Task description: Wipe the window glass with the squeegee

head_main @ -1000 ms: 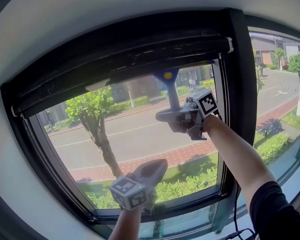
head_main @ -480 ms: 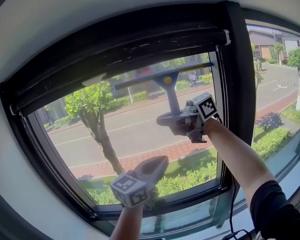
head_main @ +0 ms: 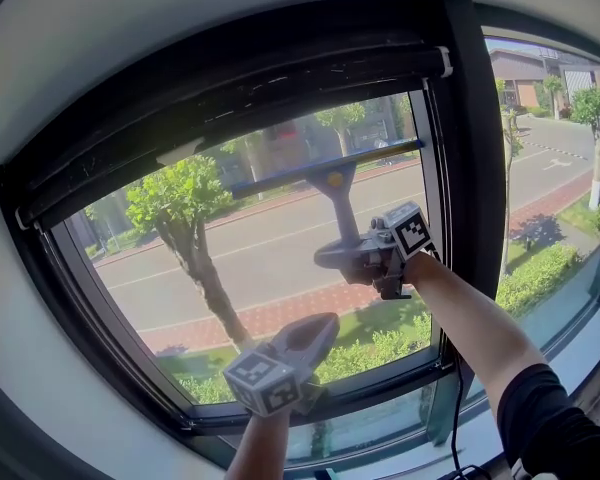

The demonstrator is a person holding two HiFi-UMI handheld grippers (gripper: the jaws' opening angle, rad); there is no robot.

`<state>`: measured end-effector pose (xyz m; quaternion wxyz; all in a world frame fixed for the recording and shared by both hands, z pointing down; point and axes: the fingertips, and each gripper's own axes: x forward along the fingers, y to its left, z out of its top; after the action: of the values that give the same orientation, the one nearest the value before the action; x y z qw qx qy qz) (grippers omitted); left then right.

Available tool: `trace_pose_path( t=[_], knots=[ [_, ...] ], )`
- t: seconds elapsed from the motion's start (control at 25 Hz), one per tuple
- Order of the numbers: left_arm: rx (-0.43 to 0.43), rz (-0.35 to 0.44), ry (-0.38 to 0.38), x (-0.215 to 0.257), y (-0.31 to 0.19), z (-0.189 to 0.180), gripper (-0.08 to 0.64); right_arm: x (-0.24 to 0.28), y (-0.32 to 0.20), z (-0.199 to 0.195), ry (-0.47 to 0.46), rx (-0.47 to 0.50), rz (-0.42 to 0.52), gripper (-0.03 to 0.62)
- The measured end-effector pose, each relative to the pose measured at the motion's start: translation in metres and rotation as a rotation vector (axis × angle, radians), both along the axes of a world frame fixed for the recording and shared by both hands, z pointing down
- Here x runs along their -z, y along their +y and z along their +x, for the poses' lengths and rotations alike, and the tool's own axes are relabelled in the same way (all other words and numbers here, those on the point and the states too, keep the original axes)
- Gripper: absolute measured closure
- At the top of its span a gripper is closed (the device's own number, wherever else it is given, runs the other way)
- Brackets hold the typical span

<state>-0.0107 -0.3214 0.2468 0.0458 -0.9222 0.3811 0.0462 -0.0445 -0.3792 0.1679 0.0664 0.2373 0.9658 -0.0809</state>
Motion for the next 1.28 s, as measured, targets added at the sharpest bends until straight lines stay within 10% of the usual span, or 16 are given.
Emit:
trace_pose_path(
  t=[1.28],
  knots=[
    [0.003,-0.090,-0.013,-0.048,0.015,0.017,0.558,-0.153,0.014,0.002,0.049,-0.005,-0.144,0.584]
  ],
)
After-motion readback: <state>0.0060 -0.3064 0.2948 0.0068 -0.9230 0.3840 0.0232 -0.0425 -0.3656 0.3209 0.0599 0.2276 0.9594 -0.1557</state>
